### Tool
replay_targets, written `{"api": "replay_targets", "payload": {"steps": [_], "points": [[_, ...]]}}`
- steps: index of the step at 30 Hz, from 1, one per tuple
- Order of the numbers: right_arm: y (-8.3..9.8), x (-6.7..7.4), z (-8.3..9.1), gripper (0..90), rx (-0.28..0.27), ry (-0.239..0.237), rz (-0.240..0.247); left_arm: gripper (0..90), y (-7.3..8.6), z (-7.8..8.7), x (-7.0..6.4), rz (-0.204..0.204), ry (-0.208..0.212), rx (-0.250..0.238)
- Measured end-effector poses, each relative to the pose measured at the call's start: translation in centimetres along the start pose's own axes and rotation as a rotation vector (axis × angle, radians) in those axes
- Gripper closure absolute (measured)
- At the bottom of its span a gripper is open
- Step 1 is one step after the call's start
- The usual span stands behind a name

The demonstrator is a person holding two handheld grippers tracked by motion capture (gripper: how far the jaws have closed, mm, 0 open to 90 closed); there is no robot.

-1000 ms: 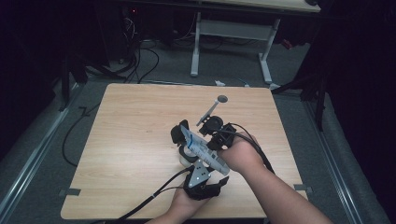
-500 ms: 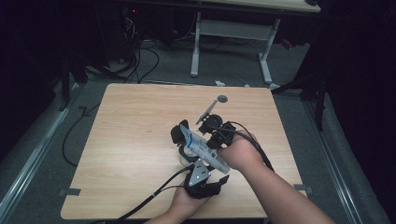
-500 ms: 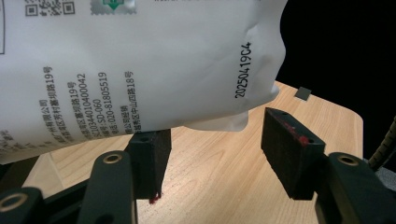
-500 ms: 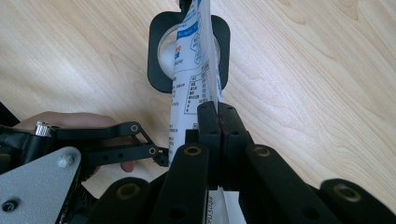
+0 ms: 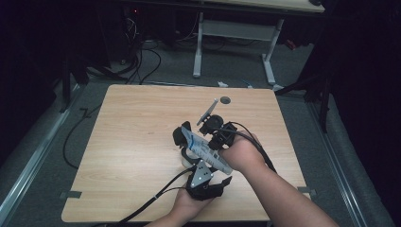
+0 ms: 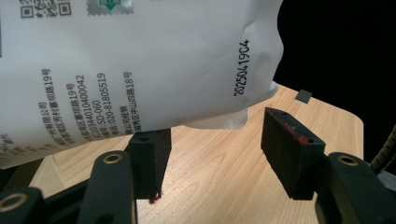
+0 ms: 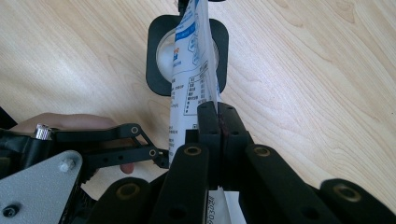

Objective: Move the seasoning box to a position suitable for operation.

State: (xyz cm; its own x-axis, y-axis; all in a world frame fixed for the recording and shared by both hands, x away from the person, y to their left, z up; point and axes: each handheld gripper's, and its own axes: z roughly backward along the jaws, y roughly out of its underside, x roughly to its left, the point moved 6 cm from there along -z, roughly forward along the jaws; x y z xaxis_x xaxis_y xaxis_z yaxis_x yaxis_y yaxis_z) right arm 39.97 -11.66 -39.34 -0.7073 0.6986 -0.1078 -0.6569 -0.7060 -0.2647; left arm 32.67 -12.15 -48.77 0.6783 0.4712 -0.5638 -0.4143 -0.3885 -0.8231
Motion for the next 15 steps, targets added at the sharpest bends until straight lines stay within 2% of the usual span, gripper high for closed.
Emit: {"api": "replay_targets", "payload": {"steps": [15], "points": [[-0.08, 0.03, 0.18, 90.0, -0.005, -0.002, 0.006, 43.1, -0.15, -0.04, -0.20, 0.002, 0.001, -0.003]]}}
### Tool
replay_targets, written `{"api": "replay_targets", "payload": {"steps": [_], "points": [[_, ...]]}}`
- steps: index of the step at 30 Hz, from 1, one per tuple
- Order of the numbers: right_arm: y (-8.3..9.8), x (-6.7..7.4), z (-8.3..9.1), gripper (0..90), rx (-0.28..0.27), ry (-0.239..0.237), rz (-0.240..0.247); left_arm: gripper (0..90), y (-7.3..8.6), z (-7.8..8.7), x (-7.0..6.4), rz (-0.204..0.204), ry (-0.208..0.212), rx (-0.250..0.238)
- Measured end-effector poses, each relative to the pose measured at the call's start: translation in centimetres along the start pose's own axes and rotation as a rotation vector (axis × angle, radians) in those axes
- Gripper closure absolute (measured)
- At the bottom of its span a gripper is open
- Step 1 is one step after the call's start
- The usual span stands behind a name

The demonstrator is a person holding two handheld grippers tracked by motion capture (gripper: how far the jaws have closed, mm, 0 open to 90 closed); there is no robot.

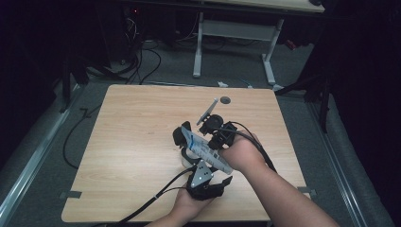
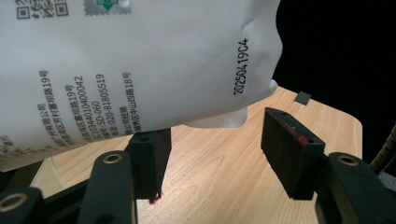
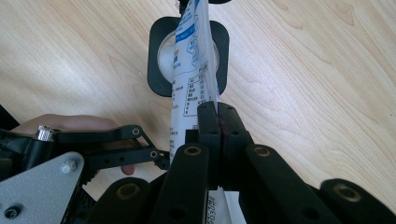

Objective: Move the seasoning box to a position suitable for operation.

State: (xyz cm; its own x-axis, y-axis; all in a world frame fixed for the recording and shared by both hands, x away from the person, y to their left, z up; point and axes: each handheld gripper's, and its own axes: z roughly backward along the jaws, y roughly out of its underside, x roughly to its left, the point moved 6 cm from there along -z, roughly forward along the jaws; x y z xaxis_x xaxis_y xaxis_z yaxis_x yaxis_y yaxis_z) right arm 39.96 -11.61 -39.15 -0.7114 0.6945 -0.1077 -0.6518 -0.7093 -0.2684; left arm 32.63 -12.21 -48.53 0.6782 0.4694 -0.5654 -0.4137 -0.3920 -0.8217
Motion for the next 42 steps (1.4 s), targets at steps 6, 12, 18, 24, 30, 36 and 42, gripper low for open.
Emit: {"api": "replay_targets", "payload": {"steps": [6, 12, 18, 24, 30, 36, 42], "points": [[-0.03, 0.01, 0.05, 89.9, -0.001, -0.001, 0.000, 43.1, -0.04, 0.02, -0.02, -0.001, 0.001, 0.000], [-0.04, 0.02, 0.07, 89.9, -0.002, 0.000, 0.001, 43.1, -0.06, 0.03, -0.03, -0.001, 0.001, -0.001], [-0.03, 0.03, 0.10, 89.9, -0.001, -0.001, 0.000, 43.2, -0.06, 0.03, -0.04, -0.001, 0.001, -0.001], [-0.06, 0.05, 0.10, 89.9, -0.002, -0.003, 0.000, 43.1, -0.09, 0.04, -0.18, 0.001, 0.003, -0.003], [-0.17, 0.07, 0.13, 89.9, -0.002, 0.000, 0.002, 43.1, -0.19, -0.01, -0.26, 0.004, 0.005, -0.006], [-0.25, 0.03, 0.16, 90.0, -0.004, 0.001, 0.002, 43.1, -0.26, -0.04, -0.26, 0.004, 0.005, -0.007], [-0.32, 0.07, 0.20, 89.9, -0.005, -0.001, 0.005, 43.1, -0.31, -0.04, -0.29, 0.005, 0.006, -0.009]]}}
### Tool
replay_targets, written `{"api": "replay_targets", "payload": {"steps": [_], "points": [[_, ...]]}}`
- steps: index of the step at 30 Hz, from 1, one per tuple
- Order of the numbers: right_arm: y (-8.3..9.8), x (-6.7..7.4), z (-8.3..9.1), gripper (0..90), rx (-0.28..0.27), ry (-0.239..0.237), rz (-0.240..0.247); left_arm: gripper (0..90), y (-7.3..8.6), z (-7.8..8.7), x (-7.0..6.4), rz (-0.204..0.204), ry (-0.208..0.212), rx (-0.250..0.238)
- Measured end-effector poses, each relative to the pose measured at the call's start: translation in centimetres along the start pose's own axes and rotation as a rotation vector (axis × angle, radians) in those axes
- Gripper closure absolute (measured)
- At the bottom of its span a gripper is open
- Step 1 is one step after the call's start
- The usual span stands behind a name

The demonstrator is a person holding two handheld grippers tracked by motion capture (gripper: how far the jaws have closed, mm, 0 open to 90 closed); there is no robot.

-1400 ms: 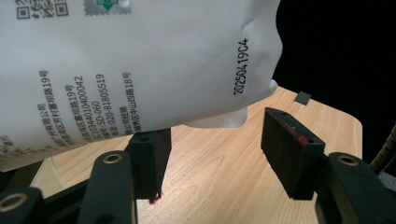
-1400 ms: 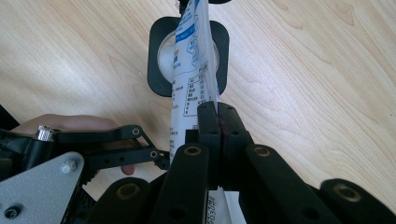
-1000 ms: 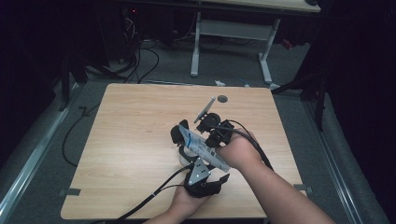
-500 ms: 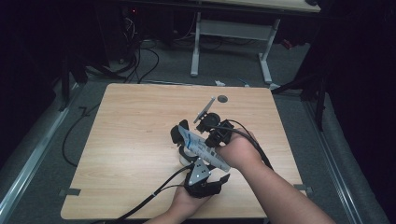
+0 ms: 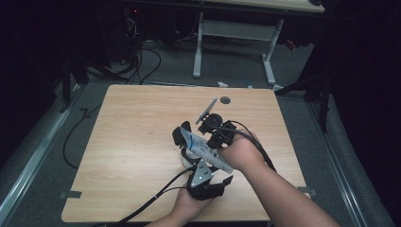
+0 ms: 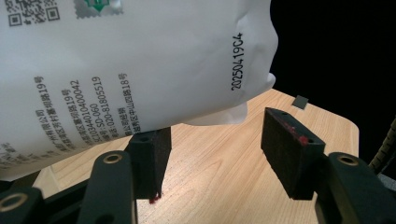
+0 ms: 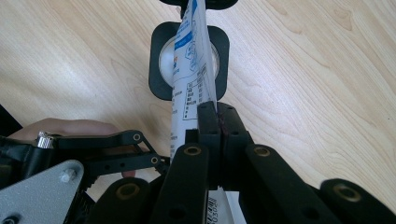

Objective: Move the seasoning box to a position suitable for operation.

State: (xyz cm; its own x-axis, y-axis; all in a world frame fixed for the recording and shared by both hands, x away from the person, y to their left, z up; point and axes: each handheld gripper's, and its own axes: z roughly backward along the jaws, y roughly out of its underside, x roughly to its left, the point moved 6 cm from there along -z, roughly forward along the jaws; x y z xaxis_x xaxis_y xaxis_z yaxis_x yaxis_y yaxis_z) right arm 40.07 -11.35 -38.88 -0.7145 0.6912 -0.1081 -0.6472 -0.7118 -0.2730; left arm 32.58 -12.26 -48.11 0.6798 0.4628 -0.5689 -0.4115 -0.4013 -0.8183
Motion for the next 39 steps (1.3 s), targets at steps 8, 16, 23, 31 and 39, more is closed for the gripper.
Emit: {"api": "replay_targets", "payload": {"steps": [8, 16, 23, 31, 39], "points": [[-0.04, 0.00, 0.02, 89.9, -0.004, 0.003, 0.003, 43.1, -0.05, 0.01, -0.01, 0.001, 0.000, -0.002], [-0.09, 0.00, 0.04, 89.9, -0.006, 0.003, 0.002, 43.2, -0.09, -0.01, -0.01, 0.002, 0.001, -0.004], [-0.10, -0.01, 0.06, 89.9, -0.008, 0.002, 0.003, 43.2, -0.12, -0.01, -0.03, 0.003, 0.001, -0.006], [-0.10, -0.01, 0.09, 89.9, -0.005, 0.004, -0.001, 43.2, -0.15, -0.01, -0.04, 0.004, 0.001, -0.007], [-0.25, 0.07, 0.24, 89.9, -0.006, 0.005, 0.000, 43.3, -0.36, -0.01, -0.13, 0.005, 0.004, -0.014]]}}
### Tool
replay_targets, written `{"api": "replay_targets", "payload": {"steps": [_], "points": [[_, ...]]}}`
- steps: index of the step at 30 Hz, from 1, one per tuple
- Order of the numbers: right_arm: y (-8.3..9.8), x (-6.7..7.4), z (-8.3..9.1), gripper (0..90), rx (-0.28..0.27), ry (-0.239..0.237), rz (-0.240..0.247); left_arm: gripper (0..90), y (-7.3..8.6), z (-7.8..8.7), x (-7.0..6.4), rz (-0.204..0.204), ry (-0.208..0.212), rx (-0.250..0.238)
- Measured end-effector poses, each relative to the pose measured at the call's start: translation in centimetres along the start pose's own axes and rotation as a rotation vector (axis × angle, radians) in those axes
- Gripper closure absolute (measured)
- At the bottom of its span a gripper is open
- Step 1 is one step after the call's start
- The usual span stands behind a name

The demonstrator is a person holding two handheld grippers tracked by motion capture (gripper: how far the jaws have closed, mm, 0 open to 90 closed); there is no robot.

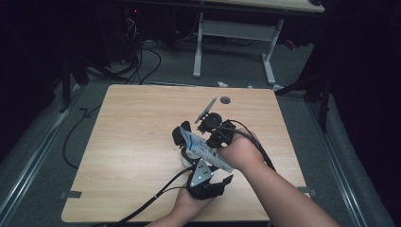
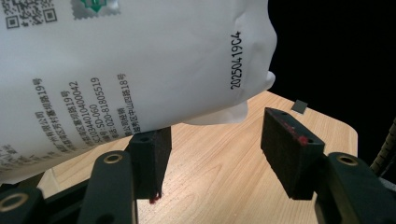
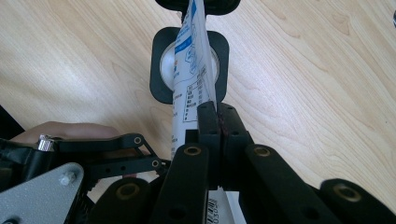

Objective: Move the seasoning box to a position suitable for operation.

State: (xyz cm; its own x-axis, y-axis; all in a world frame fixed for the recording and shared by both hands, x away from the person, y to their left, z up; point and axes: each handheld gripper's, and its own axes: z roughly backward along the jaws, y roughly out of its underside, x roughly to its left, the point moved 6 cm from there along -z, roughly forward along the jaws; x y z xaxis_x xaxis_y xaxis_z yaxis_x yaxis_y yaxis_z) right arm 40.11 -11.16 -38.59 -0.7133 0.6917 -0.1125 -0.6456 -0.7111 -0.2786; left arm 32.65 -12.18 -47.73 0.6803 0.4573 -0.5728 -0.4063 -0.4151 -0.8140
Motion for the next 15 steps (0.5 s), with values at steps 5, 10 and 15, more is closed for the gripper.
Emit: {"api": "replay_targets", "payload": {"steps": [5, 10, 15], "points": [[-0.17, 0.01, 0.07, 89.9, -0.007, -0.001, 0.007, 43.3, -0.17, 0.01, 0.02, 0.000, -0.002, -0.005], [-0.26, 0.06, 0.14, 89.9, -0.008, 0.002, 0.009, 43.3, -0.25, 0.02, 0.00, 0.003, -0.002, -0.009], [-0.32, 0.08, 0.21, 89.9, -0.010, 0.002, 0.012, 43.3, -0.36, 0.02, -0.01, 0.004, -0.001, -0.013]]}}
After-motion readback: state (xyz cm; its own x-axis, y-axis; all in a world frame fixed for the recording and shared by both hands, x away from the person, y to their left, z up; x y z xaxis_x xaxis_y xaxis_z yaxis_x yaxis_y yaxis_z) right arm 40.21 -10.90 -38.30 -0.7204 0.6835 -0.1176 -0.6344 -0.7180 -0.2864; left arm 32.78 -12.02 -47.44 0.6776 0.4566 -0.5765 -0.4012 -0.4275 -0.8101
